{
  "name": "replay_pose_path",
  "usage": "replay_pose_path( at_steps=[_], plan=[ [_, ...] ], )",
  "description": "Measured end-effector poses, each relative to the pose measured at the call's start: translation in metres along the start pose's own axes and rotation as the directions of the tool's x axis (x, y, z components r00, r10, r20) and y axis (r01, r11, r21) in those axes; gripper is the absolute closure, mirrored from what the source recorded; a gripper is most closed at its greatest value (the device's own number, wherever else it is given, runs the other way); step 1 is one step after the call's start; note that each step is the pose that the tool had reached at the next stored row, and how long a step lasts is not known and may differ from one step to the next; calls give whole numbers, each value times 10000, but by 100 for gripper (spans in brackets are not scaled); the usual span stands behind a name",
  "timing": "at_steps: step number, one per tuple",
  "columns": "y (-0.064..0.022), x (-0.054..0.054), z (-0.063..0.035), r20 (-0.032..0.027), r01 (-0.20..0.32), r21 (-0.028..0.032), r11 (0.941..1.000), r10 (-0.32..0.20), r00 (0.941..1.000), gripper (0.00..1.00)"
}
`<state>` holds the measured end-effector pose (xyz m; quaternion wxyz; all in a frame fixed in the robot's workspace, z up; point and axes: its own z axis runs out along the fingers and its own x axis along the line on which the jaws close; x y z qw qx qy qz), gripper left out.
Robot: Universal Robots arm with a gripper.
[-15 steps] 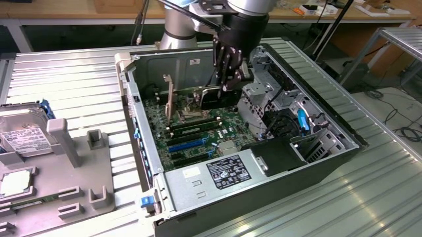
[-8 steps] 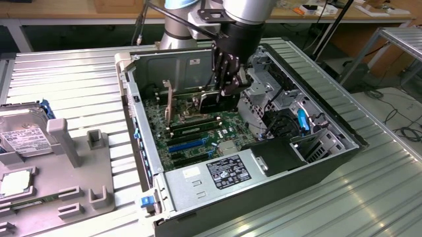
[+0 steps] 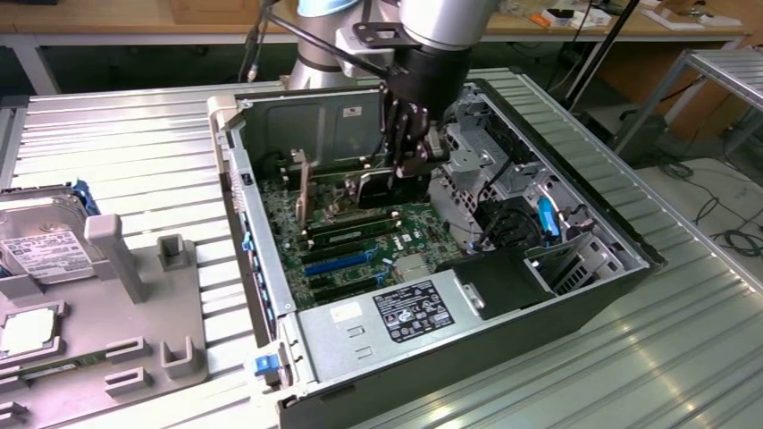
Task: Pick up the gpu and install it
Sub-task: 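Insert the gpu into the slot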
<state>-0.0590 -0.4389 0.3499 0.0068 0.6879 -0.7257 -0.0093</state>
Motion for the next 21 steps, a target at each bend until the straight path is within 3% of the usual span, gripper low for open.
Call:
replay_pose_path(
  at_steps=[2, 6, 11, 21],
  plan=[
    [1, -22, 10, 1, -1, 0, 10000, 1, 10000, 73],
    [18, -165, 20, 1, -17, 0, 10000, 17, 10000, 73],
    [58, -166, 33, 2, -16, 7, 10000, 16, 10000, 73],
    [60, -168, 37, 2, -17, 7, 10000, 17, 10000, 73]
  ],
)
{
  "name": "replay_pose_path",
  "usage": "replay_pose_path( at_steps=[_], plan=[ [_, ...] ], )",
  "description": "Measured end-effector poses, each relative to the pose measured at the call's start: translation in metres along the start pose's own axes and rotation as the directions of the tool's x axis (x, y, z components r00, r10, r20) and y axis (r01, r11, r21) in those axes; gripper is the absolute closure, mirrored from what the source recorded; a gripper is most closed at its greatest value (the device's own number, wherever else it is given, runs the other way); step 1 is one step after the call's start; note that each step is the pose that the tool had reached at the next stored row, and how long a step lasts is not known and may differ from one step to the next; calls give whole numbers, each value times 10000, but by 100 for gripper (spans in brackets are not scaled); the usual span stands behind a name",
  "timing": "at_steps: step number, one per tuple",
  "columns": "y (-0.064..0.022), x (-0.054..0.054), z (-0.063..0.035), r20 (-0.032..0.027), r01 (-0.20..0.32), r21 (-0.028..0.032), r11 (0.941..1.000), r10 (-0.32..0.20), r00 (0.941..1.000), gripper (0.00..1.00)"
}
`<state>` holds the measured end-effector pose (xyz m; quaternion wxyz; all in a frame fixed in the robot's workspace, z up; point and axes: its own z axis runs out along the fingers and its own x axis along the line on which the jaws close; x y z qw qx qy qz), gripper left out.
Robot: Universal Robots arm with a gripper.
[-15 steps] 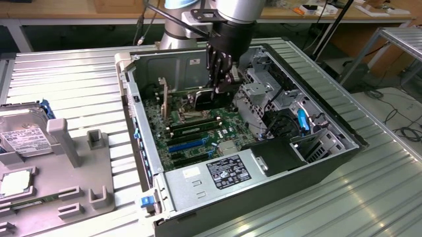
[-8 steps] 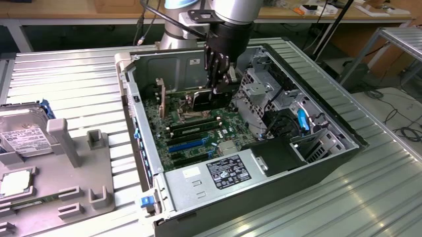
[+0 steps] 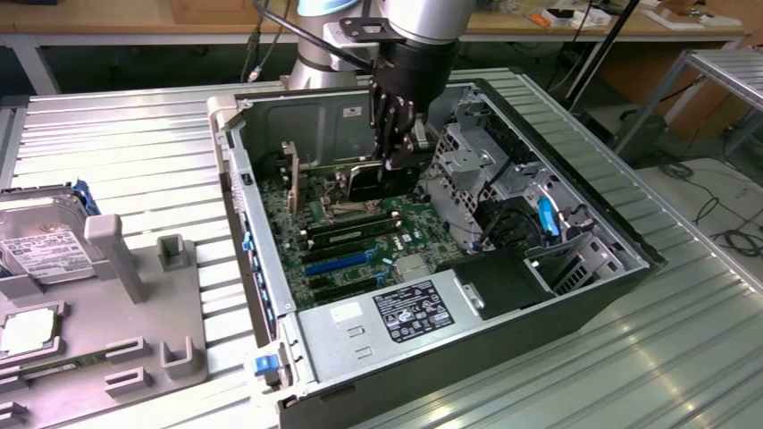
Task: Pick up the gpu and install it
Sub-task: 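Insert the gpu into the slot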
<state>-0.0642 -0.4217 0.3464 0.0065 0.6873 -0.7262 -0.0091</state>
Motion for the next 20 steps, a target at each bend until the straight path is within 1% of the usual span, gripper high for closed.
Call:
replay_pose_path(
  at_steps=[5, 7, 10, 14, 18, 20],
  plan=[
    [0, 0, 0, -1, 1, 0, 10000, -1, 10000, 73],
    [2, 0, 67, 0, 0, 2, 10000, 0, 10000, 73],
    [5, 1, 124, 0, 0, 2, 10000, 0, 10000, 73],
    [10, 1, 174, 0, 0, 2, 10000, 0, 10000, 73],
    [10, 16, 189, 0, 0, 2, 10000, 0, 10000, 73],
    [9, 41, 194, -1, 0, 2, 10000, 0, 10000, 73]
  ],
)
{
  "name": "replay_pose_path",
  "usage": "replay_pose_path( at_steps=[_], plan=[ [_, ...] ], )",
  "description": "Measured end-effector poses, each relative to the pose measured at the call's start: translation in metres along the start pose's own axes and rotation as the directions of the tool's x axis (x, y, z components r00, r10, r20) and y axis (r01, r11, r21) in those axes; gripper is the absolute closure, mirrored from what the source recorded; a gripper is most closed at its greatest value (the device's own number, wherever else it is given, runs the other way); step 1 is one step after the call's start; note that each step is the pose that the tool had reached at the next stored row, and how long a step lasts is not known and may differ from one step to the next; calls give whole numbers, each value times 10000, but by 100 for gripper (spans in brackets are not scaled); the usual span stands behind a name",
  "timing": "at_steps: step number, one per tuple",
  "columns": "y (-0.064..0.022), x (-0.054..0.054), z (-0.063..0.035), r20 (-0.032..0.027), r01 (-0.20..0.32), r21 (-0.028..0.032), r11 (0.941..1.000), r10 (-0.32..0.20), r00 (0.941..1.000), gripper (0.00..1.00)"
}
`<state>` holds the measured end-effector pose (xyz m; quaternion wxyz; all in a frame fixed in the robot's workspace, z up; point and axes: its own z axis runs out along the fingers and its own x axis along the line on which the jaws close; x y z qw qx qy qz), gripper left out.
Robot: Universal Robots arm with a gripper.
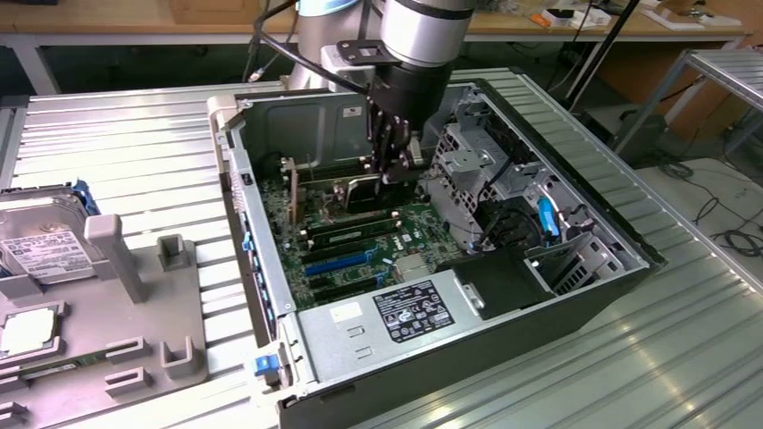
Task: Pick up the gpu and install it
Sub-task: 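Insert the gpu into the slot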
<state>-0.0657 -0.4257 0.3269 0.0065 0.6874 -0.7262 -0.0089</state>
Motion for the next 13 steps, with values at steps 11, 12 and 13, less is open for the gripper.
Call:
replay_pose_path(
  at_steps=[11, 12, 13],
  plan=[
    [-1, 133, 32, 0, 0, 0, 10000, 0, 10000, 73],
    [0, 151, 38, 0, 0, 0, 10000, 0, 10000, 73],
    [0, 169, 43, -1, 0, 0, 10000, 0, 10000, 73]
  ],
)
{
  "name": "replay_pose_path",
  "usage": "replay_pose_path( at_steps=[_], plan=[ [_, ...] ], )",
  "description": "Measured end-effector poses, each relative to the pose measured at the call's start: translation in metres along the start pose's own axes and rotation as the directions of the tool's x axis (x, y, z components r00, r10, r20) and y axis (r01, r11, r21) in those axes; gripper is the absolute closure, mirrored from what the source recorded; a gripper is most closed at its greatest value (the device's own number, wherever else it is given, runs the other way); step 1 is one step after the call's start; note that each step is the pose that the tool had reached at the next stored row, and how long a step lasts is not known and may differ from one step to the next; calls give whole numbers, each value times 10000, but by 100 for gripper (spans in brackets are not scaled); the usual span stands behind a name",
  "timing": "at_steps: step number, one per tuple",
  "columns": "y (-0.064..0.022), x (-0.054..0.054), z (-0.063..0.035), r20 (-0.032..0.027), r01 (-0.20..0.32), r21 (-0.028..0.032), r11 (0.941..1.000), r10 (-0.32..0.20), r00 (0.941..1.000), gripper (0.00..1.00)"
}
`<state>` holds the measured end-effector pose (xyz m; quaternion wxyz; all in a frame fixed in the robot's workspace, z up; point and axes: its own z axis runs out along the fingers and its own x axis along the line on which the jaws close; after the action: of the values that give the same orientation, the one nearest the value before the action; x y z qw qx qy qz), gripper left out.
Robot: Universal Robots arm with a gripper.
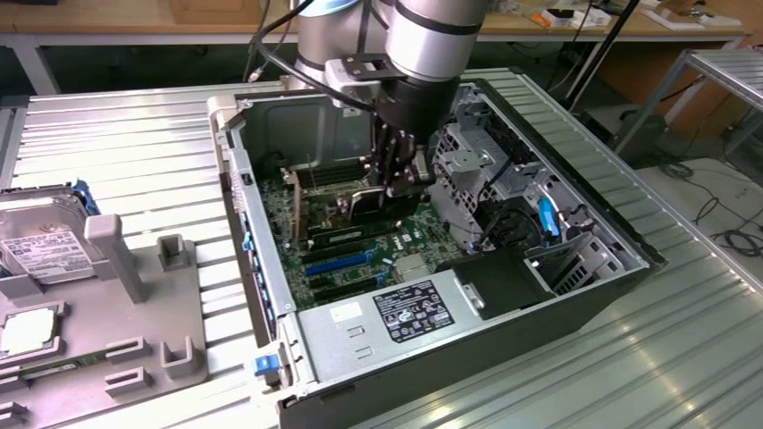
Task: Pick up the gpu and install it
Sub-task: 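Insert the gpu into the slot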
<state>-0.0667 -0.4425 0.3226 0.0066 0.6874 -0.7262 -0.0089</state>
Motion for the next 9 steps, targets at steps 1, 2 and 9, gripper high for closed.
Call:
replay_pose_path(
  at_steps=[1, 2, 9],
  plan=[
    [1, 9, 3, -1, 0, 0, 10000, 0, 10000, 73],
    [4, 20, 7, -1, -2, 0, 10000, 2, 10000, 73],
    [43, 49, 45, -7, 28, 0, 10000, -28, 10000, 73]
  ],
)
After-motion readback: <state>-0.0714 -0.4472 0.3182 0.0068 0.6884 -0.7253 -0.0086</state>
